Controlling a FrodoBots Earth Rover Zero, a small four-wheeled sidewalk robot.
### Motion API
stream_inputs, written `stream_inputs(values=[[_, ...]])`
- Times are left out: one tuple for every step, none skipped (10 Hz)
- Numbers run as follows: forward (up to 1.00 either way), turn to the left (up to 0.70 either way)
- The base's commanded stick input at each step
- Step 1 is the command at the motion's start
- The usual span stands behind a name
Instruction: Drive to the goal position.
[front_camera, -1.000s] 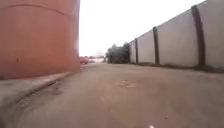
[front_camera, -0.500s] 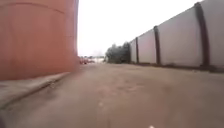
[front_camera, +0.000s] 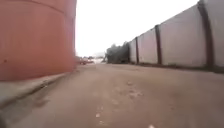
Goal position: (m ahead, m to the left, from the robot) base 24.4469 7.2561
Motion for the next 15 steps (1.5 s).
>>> stream_inputs(values=[[0.50,0.00],[0.50,0.00],[0.50,0.00],[0.50,0.00],[0.50,0.00],[0.50,0.00],[0.50,0.00],[0.50,0.00],[0.50,0.00],[0.50,0.00],[0.50,0.00],[0.50,0.00],[0.50,0.00],[0.50,0.00],[0.50,0.00]])
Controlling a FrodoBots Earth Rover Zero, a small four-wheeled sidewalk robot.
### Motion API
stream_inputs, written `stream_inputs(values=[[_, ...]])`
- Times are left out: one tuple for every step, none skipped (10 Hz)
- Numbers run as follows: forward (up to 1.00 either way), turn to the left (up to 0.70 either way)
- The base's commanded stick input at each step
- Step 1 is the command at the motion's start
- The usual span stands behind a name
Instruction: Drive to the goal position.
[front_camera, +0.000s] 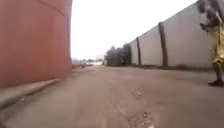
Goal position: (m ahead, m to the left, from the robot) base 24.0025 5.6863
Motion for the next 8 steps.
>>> stream_inputs(values=[[0.50,0.00],[0.50,0.00],[0.50,0.00],[0.50,0.00],[0.50,0.00],[0.50,0.00],[0.50,0.00],[0.50,0.00]])
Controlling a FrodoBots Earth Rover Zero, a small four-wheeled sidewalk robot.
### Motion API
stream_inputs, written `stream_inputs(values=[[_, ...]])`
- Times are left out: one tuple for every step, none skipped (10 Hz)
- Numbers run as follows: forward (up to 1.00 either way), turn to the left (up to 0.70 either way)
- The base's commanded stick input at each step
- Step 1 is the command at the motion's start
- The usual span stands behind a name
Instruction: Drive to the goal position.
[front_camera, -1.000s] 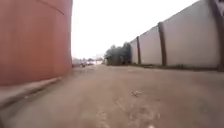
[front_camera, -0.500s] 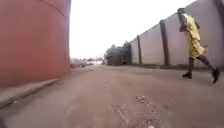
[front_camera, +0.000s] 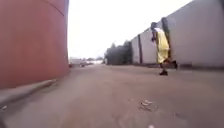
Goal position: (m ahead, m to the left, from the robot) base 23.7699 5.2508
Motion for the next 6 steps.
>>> stream_inputs(values=[[0.50,0.00],[0.50,0.00],[0.50,0.00],[0.50,0.00],[0.50,0.00],[0.50,0.00]])
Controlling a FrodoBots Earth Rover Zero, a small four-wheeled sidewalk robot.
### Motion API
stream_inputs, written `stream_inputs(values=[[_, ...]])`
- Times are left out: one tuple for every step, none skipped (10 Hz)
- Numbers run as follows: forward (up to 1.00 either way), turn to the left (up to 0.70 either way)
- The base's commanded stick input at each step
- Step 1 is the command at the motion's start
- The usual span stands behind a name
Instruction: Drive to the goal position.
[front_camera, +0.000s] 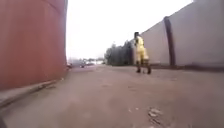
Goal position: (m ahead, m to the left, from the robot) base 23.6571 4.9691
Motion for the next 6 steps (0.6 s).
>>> stream_inputs(values=[[0.50,0.00],[0.50,0.00],[0.50,0.00],[0.50,0.00],[0.50,0.00],[0.50,0.00]])
